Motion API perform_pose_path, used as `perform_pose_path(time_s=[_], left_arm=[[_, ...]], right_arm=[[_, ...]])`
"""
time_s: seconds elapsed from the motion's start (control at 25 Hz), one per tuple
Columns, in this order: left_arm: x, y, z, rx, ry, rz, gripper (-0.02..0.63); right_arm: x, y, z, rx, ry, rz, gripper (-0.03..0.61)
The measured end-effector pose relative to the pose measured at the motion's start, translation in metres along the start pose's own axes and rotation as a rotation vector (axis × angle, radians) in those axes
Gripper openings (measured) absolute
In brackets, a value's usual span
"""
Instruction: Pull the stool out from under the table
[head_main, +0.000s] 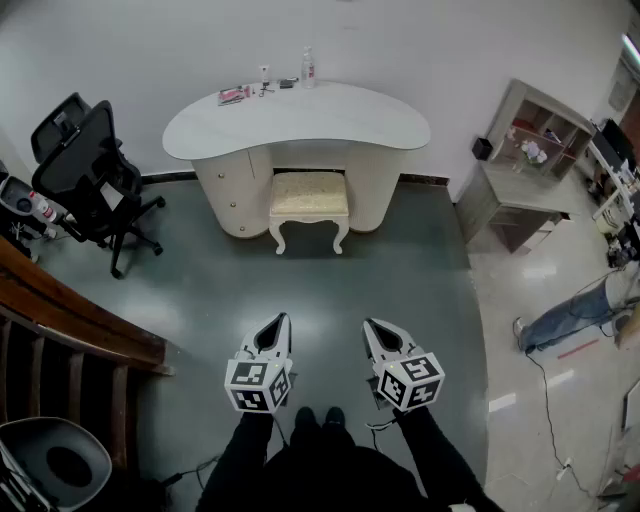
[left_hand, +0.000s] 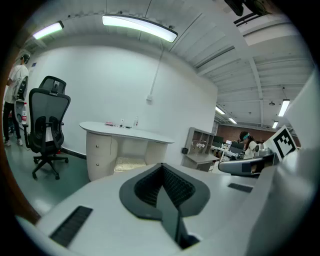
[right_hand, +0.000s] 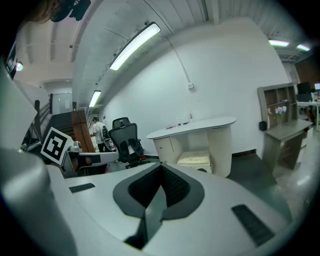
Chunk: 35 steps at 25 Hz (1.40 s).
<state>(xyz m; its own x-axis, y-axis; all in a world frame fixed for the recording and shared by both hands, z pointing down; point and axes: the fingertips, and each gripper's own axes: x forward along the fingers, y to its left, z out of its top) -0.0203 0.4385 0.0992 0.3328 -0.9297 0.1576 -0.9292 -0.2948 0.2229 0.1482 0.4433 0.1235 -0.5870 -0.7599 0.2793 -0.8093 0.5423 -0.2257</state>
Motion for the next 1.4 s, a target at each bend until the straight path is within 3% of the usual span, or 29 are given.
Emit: perform_pose_path(time_s=[0.72,1.24,1.4], left_arm=[[0.014,0.005,-0.002,0.006,0.014,0.034,0.008],[0.052,0.02,0.044,-0.012,-0.071,0.119,0.009],[0.072,0.027,0.051,-0.037,-0.067,0.108,0.049]], right_arm=[[0.007,-0.022,-0.003,0.034,0.013,0.009,0.003],[0.017,-0.071,0.042,-0.016,-0.02,-0.037,0.003],[0.032,-0.081,0.053,-0.024,-0.021,-0.041,0.003]])
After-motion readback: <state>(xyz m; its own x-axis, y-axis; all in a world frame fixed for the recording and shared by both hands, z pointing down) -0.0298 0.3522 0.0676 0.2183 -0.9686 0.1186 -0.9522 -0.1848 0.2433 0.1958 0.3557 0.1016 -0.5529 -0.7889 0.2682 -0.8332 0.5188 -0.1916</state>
